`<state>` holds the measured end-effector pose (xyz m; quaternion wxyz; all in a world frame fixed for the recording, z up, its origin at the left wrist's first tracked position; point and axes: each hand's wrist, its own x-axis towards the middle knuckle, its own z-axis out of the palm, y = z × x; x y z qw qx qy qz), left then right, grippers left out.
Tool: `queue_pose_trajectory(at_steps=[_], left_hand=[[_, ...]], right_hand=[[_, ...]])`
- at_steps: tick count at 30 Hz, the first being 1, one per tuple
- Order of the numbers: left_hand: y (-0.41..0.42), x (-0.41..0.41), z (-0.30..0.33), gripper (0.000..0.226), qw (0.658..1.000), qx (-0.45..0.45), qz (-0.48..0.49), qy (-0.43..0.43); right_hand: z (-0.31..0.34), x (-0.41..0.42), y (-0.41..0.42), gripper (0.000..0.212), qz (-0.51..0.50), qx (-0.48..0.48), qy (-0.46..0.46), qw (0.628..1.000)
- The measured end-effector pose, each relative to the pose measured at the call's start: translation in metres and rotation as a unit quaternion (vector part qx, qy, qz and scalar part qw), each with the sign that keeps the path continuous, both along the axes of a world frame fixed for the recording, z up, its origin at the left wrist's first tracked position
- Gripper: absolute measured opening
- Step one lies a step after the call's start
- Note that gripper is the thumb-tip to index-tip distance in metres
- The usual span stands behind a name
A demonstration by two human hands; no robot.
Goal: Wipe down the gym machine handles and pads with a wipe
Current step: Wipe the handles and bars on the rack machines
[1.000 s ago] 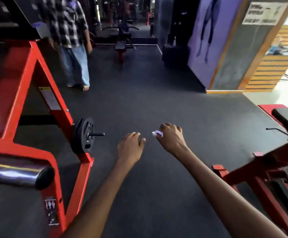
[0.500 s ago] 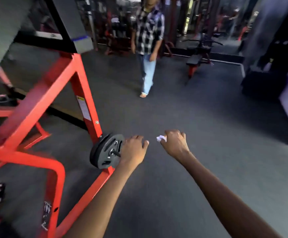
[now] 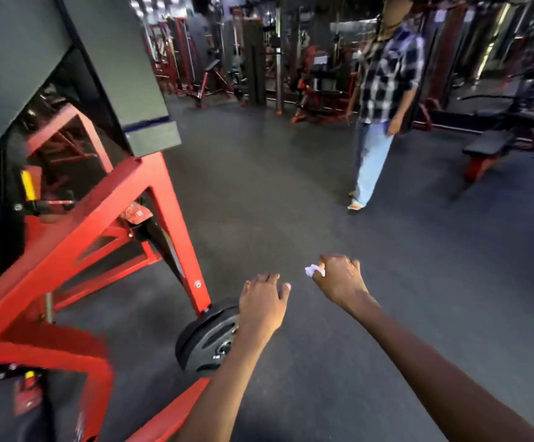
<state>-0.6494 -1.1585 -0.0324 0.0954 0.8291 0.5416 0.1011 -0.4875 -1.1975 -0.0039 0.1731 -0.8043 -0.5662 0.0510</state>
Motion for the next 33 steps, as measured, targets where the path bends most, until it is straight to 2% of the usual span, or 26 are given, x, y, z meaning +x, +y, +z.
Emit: queue_pose_trajectory(at_steps=[9,17,23,26,33], left_hand=[[0.167,0.114,0.019,0.046,0.996,-0.027,0.079,-0.016],[0.333,0.168,0.015,0.045,0.986,0.009,0.167,-0.003],[0.463,0.2,0.023,0.046,0.97,0.017,0.241,0.001],[0.532,0.213,0.032,0.044,0.96,0.023,0.28,-0.004],[0.688,0.219,0.026,0.039,0.939,0.052,0.341,-0.009]], right_hand=[[0.012,0.114,0.193,0.034,0.077,-0.014,-0.02,0.997],[0.005,0.171,0.389,0.033,0.174,-0.01,-0.01,0.985],[0.014,0.205,0.551,0.027,0.256,0.018,-0.023,0.966],[0.02,0.212,0.636,0.032,0.293,0.03,-0.028,0.955],[0.019,0.204,0.806,0.027,0.35,0.041,0.01,0.936]])
